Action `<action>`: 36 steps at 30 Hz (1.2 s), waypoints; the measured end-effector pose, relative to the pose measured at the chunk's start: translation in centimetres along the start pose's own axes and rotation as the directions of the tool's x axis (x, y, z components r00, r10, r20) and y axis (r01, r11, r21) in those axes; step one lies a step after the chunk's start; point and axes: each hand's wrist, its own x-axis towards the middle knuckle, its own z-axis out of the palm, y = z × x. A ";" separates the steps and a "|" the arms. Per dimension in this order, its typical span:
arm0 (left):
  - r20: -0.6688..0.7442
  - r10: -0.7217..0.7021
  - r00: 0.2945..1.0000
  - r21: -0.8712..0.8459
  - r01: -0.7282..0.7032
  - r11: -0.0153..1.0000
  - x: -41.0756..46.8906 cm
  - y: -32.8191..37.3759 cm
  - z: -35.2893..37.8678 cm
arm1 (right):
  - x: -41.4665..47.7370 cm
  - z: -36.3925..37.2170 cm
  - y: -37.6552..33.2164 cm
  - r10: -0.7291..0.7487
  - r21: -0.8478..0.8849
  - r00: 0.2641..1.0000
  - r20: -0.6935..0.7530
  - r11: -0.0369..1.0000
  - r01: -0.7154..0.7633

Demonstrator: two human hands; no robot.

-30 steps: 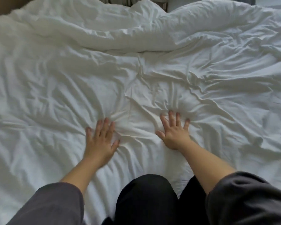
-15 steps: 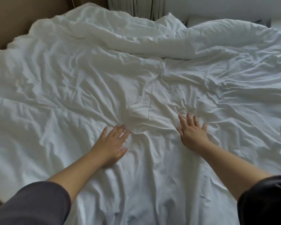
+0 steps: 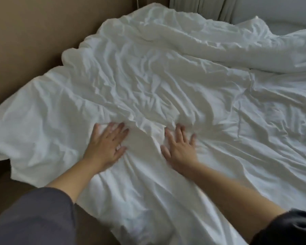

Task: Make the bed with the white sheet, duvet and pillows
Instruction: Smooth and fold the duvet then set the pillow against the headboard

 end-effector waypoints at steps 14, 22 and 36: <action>0.114 -0.509 0.853 -0.121 0.520 0.846 3.4 -28.8 5.1 | 14.0 2.8 -19.5 0.137 -0.176 0.988 0.074 0.977 -0.122; 0.138 -0.258 0.956 -0.140 0.276 0.951 1.2 -32.1 5.4 | 15.7 3.3 -19.8 0.267 -0.270 0.950 0.162 0.938 -0.217; 0.126 0.380 0.916 0.017 -0.385 0.923 -11.4 -26.9 4.3 | 6.1 4.1 -21.3 -0.001 -0.108 0.989 0.150 0.994 0.018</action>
